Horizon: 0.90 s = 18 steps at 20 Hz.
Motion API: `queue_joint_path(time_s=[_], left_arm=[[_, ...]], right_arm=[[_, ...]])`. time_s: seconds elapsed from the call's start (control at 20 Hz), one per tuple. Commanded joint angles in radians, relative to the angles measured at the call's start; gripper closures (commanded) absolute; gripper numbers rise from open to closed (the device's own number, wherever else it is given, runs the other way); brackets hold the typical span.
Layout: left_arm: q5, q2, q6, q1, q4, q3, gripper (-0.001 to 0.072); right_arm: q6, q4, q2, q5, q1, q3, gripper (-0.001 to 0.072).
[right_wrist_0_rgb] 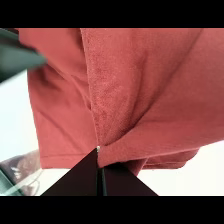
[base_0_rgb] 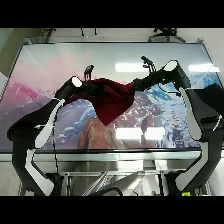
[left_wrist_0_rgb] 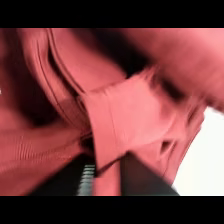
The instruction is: Fold the shirts.
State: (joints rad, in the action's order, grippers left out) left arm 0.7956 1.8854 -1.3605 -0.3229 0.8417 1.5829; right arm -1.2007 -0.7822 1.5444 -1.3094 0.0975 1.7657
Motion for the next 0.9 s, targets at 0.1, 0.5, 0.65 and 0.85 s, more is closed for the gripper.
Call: queue_joint_path(time_s=[0.1, 0.5, 0.65, 0.85], left_arm=[[-0.077, -0.033, 0.034, 0.000, 0.006, 0.000, 0.0698], [0.043, -0.094, 0.077, 0.021, 0.027, 0.000, 0.0699], [0.097, -0.177, 0.075, 0.061, 0.105, 0.000, 0.0700], [0.138, -0.328, 0.069, 0.131, 0.135, 0.000, 0.0701]], right_arm=[[-0.001, 0.001, -0.001, -0.004, 0.000, 0.000, 0.0691], [0.000, 0.000, -0.016, -0.026, 0.000, 0.000, 0.0691], [0.000, 0.000, -0.053, -0.025, -0.003, 0.000, 0.0690], [0.032, 0.049, -0.158, 0.030, -0.016, 0.000, 0.0691]])
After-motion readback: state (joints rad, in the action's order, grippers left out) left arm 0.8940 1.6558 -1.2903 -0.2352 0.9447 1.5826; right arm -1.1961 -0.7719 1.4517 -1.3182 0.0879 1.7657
